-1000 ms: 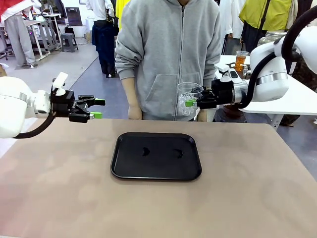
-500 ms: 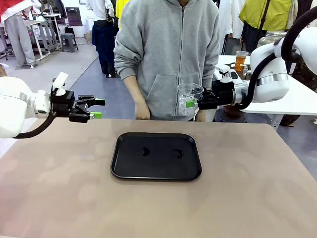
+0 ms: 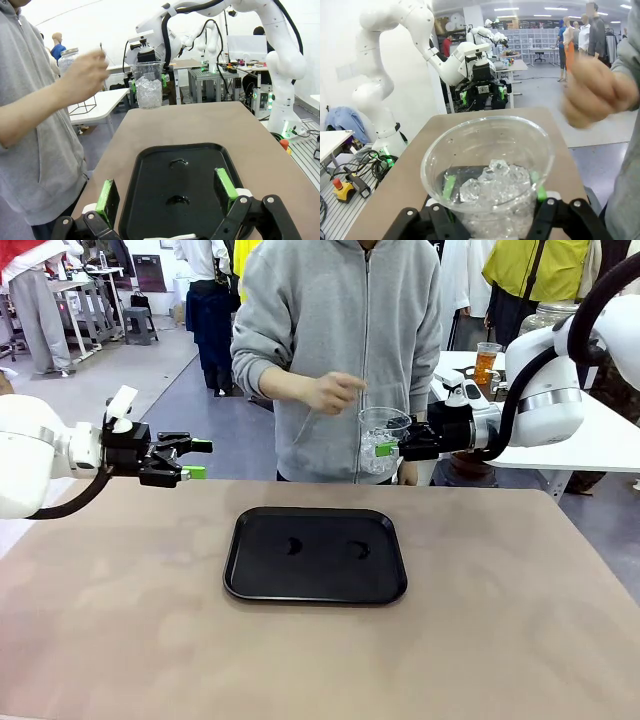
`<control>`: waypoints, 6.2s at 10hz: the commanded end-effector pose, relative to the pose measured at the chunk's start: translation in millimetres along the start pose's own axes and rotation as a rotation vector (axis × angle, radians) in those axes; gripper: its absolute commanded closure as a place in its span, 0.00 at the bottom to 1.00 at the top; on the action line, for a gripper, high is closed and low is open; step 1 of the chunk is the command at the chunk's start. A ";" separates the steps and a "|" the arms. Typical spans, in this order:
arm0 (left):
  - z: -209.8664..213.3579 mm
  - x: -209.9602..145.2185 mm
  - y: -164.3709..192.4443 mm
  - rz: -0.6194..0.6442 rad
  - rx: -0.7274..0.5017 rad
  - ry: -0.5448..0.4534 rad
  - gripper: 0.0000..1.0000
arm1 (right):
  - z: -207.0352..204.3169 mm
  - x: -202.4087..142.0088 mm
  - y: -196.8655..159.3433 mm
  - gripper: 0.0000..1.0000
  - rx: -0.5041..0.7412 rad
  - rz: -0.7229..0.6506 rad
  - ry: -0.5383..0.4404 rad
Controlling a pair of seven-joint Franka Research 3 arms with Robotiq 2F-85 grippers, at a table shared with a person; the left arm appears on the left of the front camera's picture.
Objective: Pour the drink into the iced cup.
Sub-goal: Open the gripper to release the iced cup you were holding.
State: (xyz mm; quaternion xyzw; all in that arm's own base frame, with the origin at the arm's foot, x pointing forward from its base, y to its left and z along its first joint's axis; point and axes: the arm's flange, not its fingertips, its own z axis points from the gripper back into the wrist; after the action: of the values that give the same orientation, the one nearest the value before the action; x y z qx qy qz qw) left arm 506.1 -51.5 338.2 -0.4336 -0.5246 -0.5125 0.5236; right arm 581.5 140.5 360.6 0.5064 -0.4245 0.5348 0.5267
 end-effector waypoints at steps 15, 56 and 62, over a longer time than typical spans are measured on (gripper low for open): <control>-0.3 0.8 -0.8 -0.003 -0.003 0.009 0.00 | 1.3 1.5 2.7 0.29 0.008 0.014 -0.014; -0.3 0.8 -0.8 -0.003 -0.003 0.009 0.00 | 141.4 -95.8 54.8 0.00 -0.153 0.039 -0.045; -0.3 0.8 -0.8 -0.003 -0.003 0.009 0.00 | 141.4 -95.8 54.8 0.00 -0.153 0.039 -0.045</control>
State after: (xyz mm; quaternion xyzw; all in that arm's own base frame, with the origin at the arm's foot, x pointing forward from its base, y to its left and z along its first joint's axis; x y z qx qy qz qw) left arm 506.1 -51.5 338.2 -0.4336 -0.5246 -0.5125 0.5236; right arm 533.4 -18.5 285.8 0.4703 -0.4873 0.4983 0.5414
